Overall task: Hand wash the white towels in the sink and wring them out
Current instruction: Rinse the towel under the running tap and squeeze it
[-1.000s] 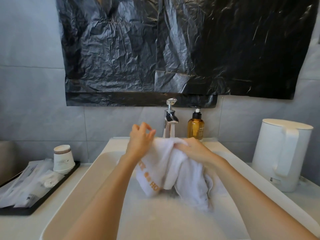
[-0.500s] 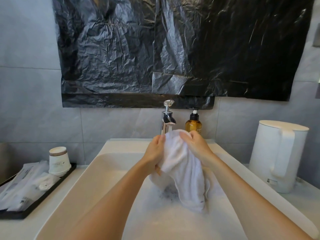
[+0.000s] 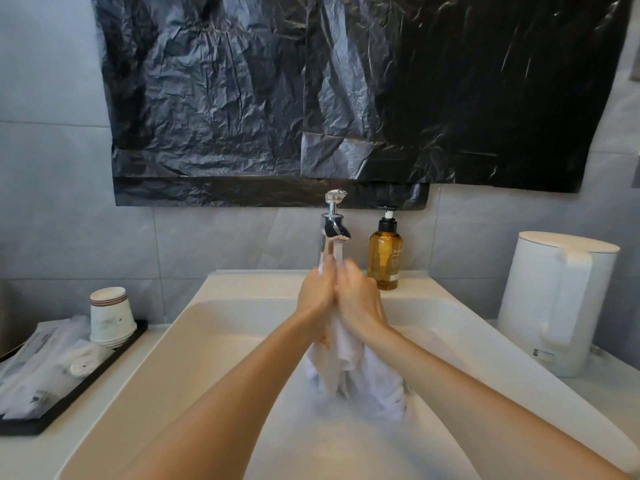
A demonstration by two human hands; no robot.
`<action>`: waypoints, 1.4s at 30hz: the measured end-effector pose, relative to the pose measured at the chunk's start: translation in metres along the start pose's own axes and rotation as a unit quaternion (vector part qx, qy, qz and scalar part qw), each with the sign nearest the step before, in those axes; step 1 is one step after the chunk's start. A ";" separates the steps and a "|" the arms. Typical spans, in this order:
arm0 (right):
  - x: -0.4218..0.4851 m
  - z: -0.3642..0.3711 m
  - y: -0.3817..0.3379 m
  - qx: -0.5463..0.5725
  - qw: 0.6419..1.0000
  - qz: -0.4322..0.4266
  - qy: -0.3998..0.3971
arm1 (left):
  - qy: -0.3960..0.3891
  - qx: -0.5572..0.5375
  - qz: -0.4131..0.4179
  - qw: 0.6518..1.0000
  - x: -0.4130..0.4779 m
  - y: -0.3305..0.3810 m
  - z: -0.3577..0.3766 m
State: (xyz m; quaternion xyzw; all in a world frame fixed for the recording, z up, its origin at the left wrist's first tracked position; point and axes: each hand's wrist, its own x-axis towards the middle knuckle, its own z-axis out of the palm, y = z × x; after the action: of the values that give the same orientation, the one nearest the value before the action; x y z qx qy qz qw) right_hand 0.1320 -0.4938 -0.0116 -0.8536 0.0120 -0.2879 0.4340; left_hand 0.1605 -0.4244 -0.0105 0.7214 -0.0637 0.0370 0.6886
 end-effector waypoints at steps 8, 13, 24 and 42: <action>0.010 -0.011 0.015 -0.265 0.936 -0.228 -0.037 | 0.043 0.279 0.044 0.958 0.000 -0.005 -0.015; 0.007 -0.027 0.018 -0.119 0.978 -0.119 -0.125 | 0.031 0.250 0.107 0.962 0.000 0.005 -0.020; 0.029 -0.049 0.034 0.132 0.937 0.131 -0.297 | 0.140 0.064 0.025 0.988 0.016 0.014 -0.064; 0.009 -0.008 0.002 0.035 0.996 -0.048 0.068 | -0.030 0.082 0.048 0.995 -0.017 0.000 -0.004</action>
State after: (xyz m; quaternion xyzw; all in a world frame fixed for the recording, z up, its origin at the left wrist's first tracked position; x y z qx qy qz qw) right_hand 0.1358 -0.5028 -0.0052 -0.8162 -0.0093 -0.3657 0.4471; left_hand 0.1442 -0.4194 -0.0125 0.7724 -0.1155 0.0530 0.6223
